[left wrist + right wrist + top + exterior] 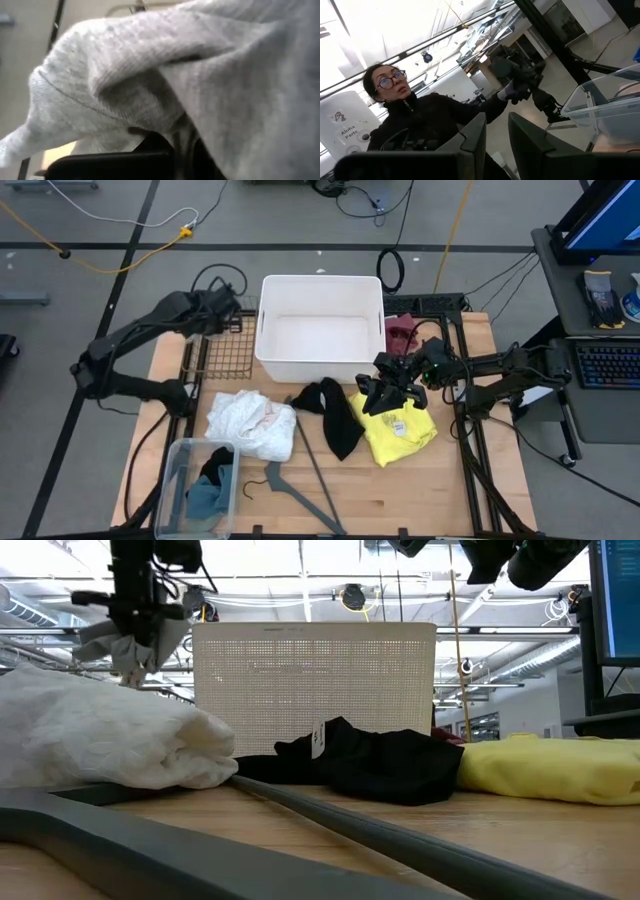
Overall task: Pick & Place Cloths
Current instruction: Put the gray underwear into the black wire basket, then put the black underwear into the black wire basket
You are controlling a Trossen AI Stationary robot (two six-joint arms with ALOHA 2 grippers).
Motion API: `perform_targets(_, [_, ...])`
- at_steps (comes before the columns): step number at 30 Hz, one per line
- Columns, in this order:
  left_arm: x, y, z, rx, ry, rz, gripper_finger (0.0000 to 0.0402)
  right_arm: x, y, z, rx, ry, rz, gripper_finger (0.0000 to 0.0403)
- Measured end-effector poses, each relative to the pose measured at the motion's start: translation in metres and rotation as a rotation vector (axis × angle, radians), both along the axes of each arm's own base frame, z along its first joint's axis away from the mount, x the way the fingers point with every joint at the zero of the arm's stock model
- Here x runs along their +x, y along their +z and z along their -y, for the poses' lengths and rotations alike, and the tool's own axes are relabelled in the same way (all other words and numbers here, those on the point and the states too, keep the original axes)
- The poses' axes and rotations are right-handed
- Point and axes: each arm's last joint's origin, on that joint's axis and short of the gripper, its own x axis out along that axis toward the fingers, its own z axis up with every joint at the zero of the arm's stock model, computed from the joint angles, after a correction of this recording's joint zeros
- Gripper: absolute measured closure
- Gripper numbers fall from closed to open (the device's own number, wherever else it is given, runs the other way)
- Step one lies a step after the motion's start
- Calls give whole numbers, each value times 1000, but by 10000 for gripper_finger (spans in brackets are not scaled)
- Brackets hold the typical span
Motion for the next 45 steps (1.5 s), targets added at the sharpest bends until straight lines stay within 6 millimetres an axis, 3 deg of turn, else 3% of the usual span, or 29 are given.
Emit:
perform_targets(7, [9, -18, -25, -138, 1, 27, 377, 0, 0, 0, -3, 0, 3, 330])
perform_targets(14, [9, -24, -34, -195, 2, 29, 368, 0, 0, 0, -5, 2, 3, 330])
perform_targets(24, [9, -24, -34, -201, -46, 6, 251, 0, 0, -1, 1, 21, -11, 330])
perform_targets(29, [9, -25, -33, -221, -50, 18, 189, -1, -1, -8, -17, 81, -13, 330])
perform_targets(34, [9, -25, -32, -231, -81, 15, 154, -1, 0, -20, -23, 117, -4, 330])
perform_targets(39, [8, -17, -24, -214, -114, 49, 145, -1, -3, -34, -56, 154, 17, 339])
perform_targets(45, [4, 5, 2, -107, -208, 142, 162, 2, -14, -46, -111, 177, -44, 382])
